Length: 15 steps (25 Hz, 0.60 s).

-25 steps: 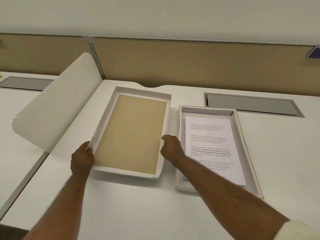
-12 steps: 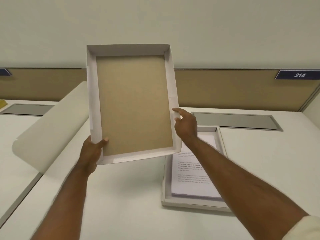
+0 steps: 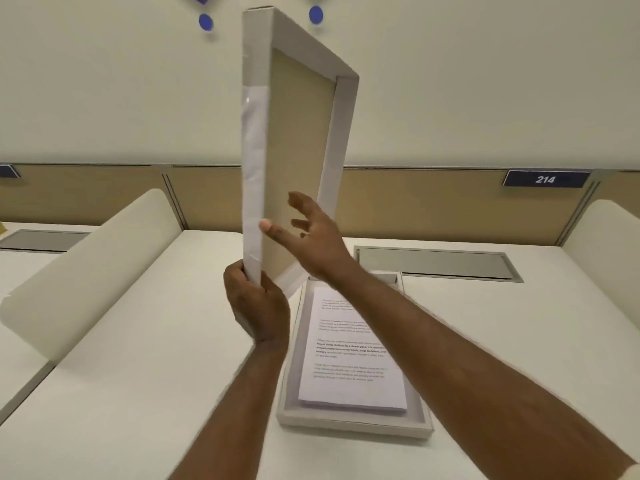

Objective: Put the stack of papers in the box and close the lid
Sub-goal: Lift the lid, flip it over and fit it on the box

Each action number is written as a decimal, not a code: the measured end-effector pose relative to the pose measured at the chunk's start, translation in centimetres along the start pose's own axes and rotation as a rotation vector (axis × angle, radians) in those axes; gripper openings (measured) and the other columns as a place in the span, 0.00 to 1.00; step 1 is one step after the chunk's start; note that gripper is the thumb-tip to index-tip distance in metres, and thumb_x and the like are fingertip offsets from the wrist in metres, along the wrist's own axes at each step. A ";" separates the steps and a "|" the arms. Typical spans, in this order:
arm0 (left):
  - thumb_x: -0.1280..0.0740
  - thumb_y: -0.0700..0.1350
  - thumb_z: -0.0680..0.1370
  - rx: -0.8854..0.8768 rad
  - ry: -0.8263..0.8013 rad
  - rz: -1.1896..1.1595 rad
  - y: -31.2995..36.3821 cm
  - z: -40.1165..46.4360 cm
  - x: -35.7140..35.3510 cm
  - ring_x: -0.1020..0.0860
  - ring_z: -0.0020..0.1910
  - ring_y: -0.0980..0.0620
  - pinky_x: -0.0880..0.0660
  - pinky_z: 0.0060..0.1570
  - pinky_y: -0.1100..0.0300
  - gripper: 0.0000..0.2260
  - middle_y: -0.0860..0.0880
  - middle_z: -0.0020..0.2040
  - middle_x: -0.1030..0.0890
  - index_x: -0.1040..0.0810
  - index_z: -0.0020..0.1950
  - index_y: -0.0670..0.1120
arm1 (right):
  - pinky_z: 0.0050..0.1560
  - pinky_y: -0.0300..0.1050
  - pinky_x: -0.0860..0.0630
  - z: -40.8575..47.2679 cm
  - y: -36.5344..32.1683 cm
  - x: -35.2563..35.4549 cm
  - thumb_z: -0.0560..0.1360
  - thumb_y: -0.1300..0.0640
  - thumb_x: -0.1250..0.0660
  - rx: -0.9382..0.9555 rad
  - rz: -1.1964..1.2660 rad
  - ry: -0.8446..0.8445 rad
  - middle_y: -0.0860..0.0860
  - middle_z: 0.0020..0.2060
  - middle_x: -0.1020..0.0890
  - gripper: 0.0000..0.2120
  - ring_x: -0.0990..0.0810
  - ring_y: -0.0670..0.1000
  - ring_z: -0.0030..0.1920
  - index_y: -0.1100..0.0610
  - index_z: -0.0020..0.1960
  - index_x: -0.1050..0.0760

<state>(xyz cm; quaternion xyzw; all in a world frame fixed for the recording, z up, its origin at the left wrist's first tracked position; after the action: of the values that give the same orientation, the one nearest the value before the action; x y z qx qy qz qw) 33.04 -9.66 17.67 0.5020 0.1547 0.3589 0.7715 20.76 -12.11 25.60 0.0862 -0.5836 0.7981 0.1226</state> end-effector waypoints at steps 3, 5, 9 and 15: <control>0.34 0.43 0.76 -0.075 -0.038 -0.018 2.6 -3.0 -1.4 0.22 0.46 0.40 0.26 0.41 0.54 0.10 0.39 0.48 0.21 0.25 0.51 0.36 | 0.52 0.35 0.23 -1.4 -1.2 0.6 0.65 0.42 0.24 0.042 0.061 0.176 0.43 0.56 0.20 0.34 0.21 0.44 0.53 0.51 0.66 0.31; 0.36 0.50 0.74 -0.042 -0.121 0.014 3.5 -4.3 -2.3 0.23 0.44 0.34 0.25 0.39 0.44 0.19 0.35 0.44 0.20 0.25 0.47 0.33 | 0.40 0.26 0.26 -2.3 -0.9 1.7 0.65 0.47 0.24 0.038 0.062 0.347 0.40 0.41 0.21 0.24 0.21 0.39 0.40 0.51 0.57 0.28; 0.32 0.48 0.72 -0.233 -0.301 0.200 4.7 -9.0 -3.7 0.23 0.51 0.38 0.25 0.50 0.42 0.20 0.39 0.53 0.22 0.25 0.57 0.35 | 0.28 0.30 0.32 -3.8 0.7 5.0 0.62 0.59 0.28 0.022 0.129 0.526 0.42 0.30 0.26 0.15 0.26 0.39 0.28 0.49 0.44 0.30; 0.34 0.64 0.71 -0.414 -0.542 0.103 -0.2 -10.9 -2.6 0.34 0.69 0.48 0.38 0.66 0.56 0.38 0.43 0.68 0.31 0.36 0.71 0.40 | 0.37 0.46 0.19 -4.2 4.5 11.6 0.58 0.65 0.30 0.037 0.343 0.370 0.51 0.40 0.17 0.20 0.19 0.50 0.37 0.56 0.50 0.24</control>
<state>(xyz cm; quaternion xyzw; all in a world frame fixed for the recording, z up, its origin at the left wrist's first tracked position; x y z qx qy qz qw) 24.75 -4.34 12.27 0.4189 -0.1577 0.2748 0.8509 8.38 -8.35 23.44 -0.1596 -0.5426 0.8199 0.0886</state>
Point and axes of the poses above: each hand's wrist, its own z-axis towards the middle knuckle, its own x-axis out of the back of the hand, y = z × x, the point moved 5 cm from there along z, towards the middle knuckle
